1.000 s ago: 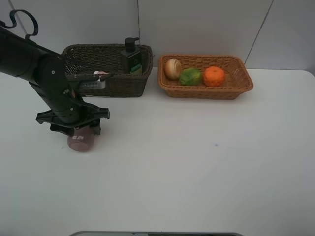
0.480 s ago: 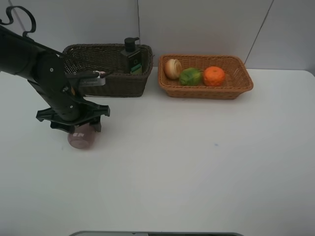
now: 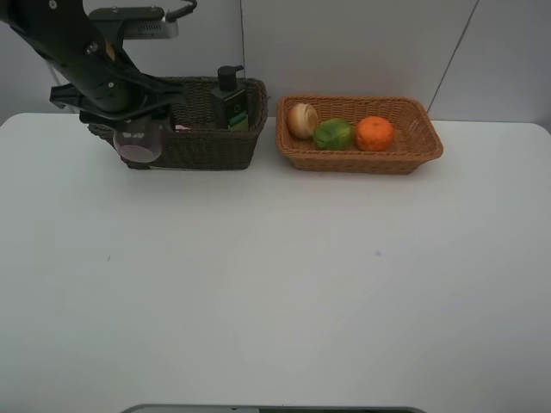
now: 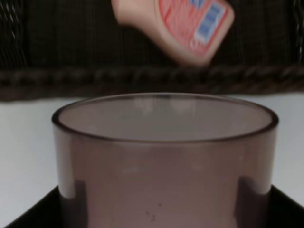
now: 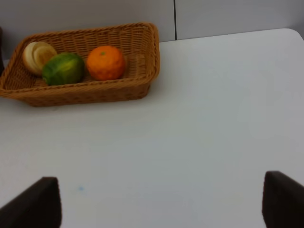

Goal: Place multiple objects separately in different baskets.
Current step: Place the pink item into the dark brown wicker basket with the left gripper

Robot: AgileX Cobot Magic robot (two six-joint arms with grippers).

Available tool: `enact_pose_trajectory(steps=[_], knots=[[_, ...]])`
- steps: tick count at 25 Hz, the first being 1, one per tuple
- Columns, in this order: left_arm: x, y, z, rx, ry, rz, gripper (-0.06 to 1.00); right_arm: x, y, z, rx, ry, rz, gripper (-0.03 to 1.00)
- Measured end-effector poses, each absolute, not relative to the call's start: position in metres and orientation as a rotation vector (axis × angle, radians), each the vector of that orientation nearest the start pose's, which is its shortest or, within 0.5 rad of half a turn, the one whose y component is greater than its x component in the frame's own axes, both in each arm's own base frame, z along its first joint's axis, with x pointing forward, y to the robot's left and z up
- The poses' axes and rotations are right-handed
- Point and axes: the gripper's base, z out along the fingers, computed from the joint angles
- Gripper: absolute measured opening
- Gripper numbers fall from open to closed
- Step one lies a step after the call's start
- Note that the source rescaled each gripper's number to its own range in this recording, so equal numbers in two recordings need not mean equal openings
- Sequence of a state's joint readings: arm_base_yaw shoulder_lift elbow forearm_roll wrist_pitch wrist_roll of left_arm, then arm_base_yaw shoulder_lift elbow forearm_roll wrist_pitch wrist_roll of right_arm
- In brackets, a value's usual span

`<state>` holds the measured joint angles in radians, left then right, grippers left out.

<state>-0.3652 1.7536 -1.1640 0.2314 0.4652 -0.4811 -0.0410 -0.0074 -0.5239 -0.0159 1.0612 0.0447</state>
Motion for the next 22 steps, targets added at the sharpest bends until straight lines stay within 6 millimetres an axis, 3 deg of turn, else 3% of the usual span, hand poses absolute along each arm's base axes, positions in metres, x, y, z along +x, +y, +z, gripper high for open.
enact_pose_trajectory(steps=[6,10,15,22], knots=[[0.377,-0.115,0.255,0.129,2.340,-0.080,0.70,-0.009,-0.001,0.284,0.087,2.011,-0.017,0.90],[0.395,-0.104,0.263,0.127,2.201,-0.113,0.70,-0.009,-0.001,0.284,0.087,2.011,-0.017,0.90],[0.422,-0.095,0.241,0.141,2.071,-0.180,0.70,-0.009,-0.001,0.284,0.087,2.011,-0.017,0.90],[0.442,-0.106,0.201,0.289,1.941,-0.224,0.70,-0.009,-0.001,0.284,0.087,2.011,-0.017,0.90]])
